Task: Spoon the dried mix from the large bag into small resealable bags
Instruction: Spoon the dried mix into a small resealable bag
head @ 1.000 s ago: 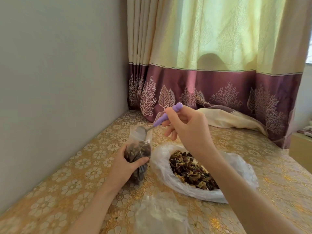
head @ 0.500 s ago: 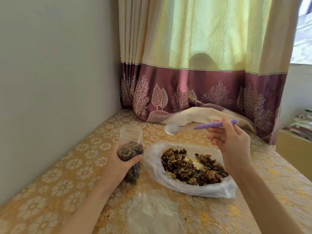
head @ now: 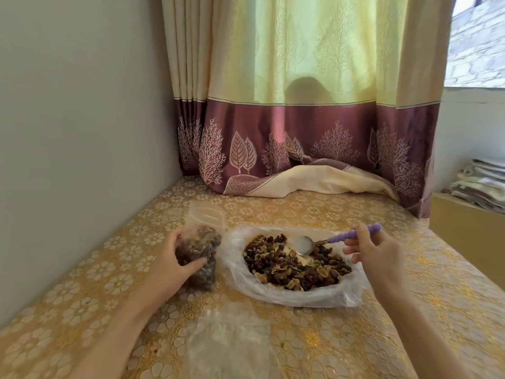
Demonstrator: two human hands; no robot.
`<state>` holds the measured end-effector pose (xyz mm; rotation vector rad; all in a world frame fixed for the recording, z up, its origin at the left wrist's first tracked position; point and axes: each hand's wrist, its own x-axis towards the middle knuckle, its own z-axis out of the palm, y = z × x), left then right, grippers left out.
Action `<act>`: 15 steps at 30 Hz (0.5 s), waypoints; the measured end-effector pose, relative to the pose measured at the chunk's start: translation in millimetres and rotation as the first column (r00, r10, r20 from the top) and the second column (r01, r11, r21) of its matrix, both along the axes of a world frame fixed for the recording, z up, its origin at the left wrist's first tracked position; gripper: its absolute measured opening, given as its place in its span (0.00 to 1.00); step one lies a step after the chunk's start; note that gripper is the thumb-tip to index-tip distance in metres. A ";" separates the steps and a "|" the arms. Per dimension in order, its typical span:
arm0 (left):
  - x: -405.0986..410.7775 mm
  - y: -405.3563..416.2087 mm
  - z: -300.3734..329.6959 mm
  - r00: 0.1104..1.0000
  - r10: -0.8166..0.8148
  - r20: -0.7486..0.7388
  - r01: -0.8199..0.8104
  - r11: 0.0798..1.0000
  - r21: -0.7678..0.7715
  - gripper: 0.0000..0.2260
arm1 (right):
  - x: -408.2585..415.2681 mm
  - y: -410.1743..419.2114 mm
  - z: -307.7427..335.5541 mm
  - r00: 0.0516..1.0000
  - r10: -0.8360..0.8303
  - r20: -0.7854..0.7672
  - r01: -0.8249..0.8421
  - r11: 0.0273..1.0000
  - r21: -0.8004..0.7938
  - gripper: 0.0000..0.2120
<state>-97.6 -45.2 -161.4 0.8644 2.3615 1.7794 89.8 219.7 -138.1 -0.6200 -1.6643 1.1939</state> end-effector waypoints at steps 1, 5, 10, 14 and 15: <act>0.7 1.3 0.2 0.999 0.042 -0.010 -0.042 0.999 0.029 0.28 | 0.2 0.1 -1.7 1.000 0.011 0.021 -0.011 1.000 0.000 0.20; 6.5 5.0 -0.2 0.996 0.086 -0.036 -0.083 0.993 0.079 0.28 | -2.9 -1.7 -6.6 0.995 0.075 0.065 -0.071 0.996 -0.051 0.19; 9.2 6.1 0.5 1.000 -0.005 0.020 0.005 1.000 0.029 0.27 | -11.3 -7.6 -0.8 0.990 0.127 0.057 -0.118 0.983 -0.142 0.17; 4.9 -4.4 4.0 0.970 -0.172 0.171 0.177 0.984 -0.018 0.34 | -17.6 -4.2 1.7 0.994 0.100 0.051 -0.085 0.968 -0.237 0.18; 3.2 -8.0 4.7 0.953 -0.221 0.207 0.230 0.973 -0.021 0.35 | -18.8 -2.7 1.4 0.995 0.087 0.047 -0.072 0.963 -0.261 0.18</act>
